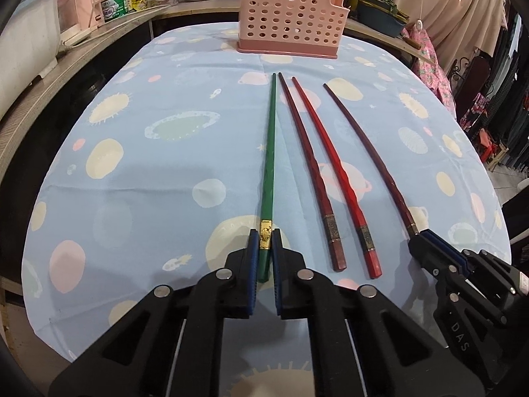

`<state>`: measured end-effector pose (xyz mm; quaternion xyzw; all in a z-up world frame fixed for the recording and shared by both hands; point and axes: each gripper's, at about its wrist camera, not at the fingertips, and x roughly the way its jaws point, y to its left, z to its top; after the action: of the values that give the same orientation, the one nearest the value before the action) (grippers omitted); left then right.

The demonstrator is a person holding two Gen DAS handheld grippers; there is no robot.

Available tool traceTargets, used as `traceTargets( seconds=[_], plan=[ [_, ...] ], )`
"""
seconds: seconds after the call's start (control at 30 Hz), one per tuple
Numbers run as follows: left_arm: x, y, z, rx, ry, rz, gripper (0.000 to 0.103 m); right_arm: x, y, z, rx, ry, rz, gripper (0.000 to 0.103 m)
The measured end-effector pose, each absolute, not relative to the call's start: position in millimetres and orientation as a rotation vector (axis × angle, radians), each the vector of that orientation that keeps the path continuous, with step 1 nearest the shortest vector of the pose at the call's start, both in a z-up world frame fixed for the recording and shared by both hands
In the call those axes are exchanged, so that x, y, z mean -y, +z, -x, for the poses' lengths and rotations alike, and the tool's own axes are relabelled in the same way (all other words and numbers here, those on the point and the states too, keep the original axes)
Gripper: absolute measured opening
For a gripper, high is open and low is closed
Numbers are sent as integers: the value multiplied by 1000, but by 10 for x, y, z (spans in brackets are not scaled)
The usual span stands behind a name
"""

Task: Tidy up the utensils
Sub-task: 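Grasp a dark red chopstick with the right tool while the left tool grasps the green one, then lift both chopsticks and carry both tools over the pink basket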

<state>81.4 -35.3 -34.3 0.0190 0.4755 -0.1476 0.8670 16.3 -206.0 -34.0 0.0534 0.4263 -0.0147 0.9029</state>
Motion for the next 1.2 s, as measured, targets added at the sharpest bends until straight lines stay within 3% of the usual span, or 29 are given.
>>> traceTargets(
  seconds=[0.37,1.2],
  plan=[
    [274,-40,-795,-961,-334,-2,7,2116,-97,-93,-826,-21,-145,7],
    [241,1305,-1459,-742,-318,81,7,2719,1361,-685,-474,-32,-269,7]
  ],
)
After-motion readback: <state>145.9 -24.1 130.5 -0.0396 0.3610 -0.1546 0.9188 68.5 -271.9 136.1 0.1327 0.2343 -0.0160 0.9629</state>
